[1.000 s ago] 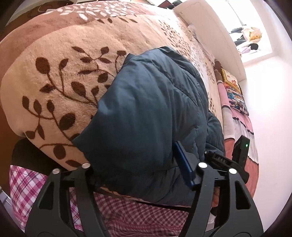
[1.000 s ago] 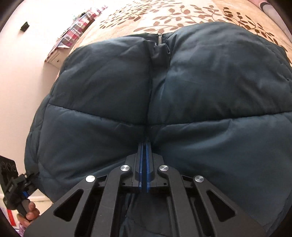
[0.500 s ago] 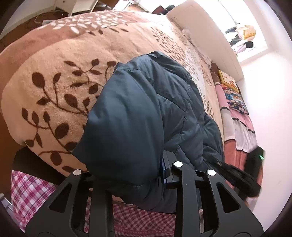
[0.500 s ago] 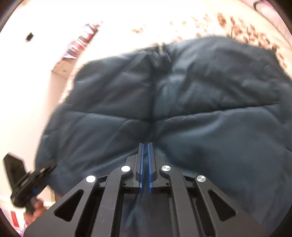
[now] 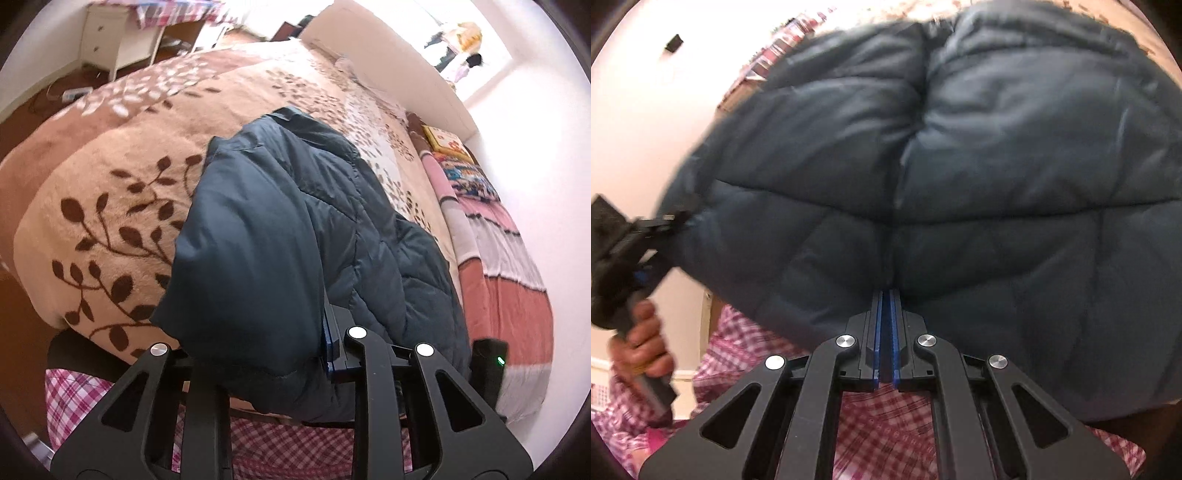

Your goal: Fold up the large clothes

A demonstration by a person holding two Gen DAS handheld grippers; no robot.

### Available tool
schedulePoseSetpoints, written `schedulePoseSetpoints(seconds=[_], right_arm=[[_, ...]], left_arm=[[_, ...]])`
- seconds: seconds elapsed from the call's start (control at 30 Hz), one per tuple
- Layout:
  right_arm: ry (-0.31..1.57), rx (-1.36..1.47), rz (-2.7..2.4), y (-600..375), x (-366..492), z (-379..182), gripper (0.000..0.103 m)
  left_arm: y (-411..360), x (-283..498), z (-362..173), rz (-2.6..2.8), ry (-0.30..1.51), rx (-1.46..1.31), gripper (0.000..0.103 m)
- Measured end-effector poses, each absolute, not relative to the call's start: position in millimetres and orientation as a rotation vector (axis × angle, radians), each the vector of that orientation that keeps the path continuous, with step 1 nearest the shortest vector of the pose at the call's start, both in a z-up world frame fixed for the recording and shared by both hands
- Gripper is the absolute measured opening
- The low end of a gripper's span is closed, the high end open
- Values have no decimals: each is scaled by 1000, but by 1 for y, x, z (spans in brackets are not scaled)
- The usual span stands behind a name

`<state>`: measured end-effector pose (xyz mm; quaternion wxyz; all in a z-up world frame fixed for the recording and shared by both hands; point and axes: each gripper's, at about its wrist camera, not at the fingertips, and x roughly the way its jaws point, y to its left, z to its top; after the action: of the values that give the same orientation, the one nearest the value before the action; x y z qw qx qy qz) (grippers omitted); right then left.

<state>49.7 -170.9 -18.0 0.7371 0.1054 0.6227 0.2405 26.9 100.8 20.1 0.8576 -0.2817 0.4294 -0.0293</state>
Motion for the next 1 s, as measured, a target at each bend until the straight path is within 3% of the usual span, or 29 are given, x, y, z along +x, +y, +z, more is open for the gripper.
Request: schedulePoseSetpoints(seconds=[0.27, 0.37, 0.57, 0.73, 1.0], right_arm=[[1365, 267, 518, -178, 51, -30, 0], [1331, 275, 534, -184, 39, -9, 4], [1082, 378, 423, -271, 20, 58, 5], [1100, 525, 227, -353, 25, 20, 5], [1174, 612, 287, -342, 32, -38, 5]], left_arm=[[80, 21, 45, -72, 854, -470, 23], [78, 22, 55, -83, 842, -453, 23], [60, 23, 73, -102, 805, -391, 23], [33, 19, 96, -134, 758, -319, 23], [-40, 16, 136, -285, 696, -155, 23]])
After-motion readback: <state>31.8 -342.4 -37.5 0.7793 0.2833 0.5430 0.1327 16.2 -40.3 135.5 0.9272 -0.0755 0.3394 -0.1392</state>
